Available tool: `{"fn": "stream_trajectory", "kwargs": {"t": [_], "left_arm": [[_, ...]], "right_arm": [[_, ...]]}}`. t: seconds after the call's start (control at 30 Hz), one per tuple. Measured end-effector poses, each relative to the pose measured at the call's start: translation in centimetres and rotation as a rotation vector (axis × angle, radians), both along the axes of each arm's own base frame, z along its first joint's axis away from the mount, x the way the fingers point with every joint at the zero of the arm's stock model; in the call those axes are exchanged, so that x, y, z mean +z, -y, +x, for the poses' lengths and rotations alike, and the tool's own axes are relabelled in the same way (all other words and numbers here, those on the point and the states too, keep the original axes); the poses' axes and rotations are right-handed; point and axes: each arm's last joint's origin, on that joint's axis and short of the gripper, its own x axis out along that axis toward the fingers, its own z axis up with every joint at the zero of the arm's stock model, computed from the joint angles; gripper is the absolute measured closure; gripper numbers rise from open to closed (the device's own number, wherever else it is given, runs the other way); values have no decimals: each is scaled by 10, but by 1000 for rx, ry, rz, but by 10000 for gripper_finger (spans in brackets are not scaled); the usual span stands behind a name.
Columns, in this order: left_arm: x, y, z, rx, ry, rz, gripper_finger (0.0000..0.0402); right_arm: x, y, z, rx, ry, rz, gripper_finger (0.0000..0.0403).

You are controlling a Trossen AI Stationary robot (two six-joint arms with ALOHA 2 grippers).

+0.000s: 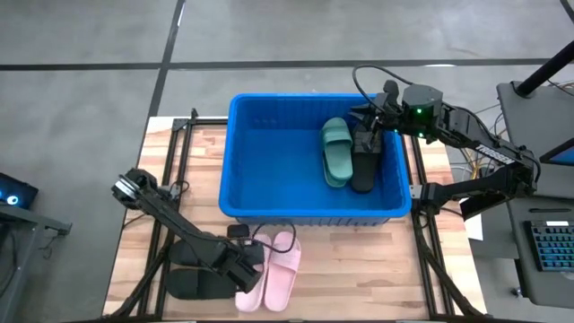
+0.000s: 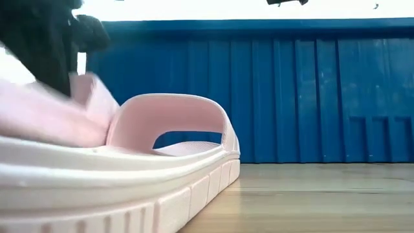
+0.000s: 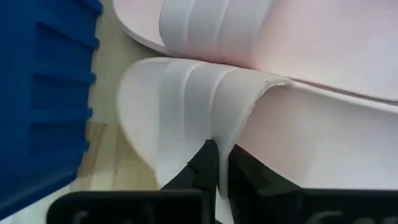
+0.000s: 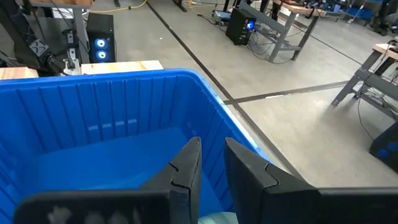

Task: Pick and place slides into bin
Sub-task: Put the pink slide into the blue bin

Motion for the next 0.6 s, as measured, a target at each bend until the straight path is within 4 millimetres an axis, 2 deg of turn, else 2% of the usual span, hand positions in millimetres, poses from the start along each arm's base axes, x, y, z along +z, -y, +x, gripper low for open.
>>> {"fn": "stream_trajectory", "kwargs": {"t": [0.33, 0.6], "left_arm": [[63, -16, -23, -9, 154, -138, 401], [124, -30, -41, 8, 385, -260, 401]], "right_arm": [[0, 0, 0, 0, 1, -1, 345], [1, 0, 0, 0, 5, -2, 339]]}}
